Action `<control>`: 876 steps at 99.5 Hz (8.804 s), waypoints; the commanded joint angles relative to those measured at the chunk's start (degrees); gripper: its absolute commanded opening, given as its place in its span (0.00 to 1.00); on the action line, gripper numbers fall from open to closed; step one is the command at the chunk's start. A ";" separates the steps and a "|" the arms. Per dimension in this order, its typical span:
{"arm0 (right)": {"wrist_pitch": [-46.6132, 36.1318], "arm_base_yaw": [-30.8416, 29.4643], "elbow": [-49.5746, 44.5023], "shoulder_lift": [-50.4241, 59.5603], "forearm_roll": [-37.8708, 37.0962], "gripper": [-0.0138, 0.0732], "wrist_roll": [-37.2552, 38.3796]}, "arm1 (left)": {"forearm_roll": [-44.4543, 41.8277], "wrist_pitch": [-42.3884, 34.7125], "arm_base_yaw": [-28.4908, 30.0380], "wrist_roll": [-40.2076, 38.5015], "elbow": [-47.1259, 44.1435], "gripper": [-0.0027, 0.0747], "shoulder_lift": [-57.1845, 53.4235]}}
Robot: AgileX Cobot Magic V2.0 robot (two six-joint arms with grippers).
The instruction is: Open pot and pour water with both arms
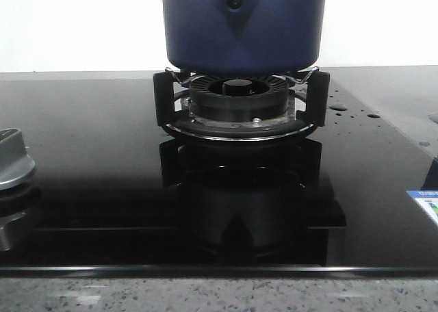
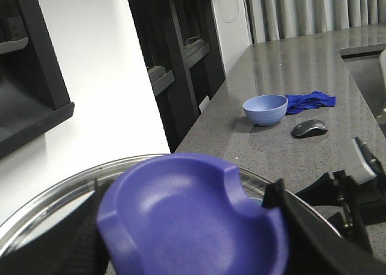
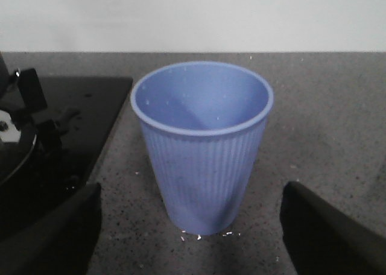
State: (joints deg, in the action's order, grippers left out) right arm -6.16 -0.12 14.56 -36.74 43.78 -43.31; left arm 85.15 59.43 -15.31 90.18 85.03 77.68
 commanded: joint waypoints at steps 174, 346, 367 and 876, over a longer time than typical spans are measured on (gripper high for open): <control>-18.86 3.38 14.29 -26.74 -4.44 0.79 10.18 | 5.02 -0.66 0.02 -0.54 2.00 0.35 -0.05; -10.47 5.90 23.63 -20.04 -25.93 0.43 9.93 | 5.02 1.27 0.02 -0.54 2.00 0.35 -0.05; -3.20 10.50 32.58 -20.14 -32.15 0.43 9.93 | 5.02 1.27 0.02 -0.54 2.00 0.35 -0.23; -29.87 -6.52 1.46 -26.70 -44.31 0.46 38.55 | 4.98 3.08 0.02 -3.55 2.00 0.35 -0.54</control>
State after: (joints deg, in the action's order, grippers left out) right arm -31.19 -6.39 14.66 -62.86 -0.39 -5.07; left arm 84.18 63.16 -15.31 87.62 85.03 79.28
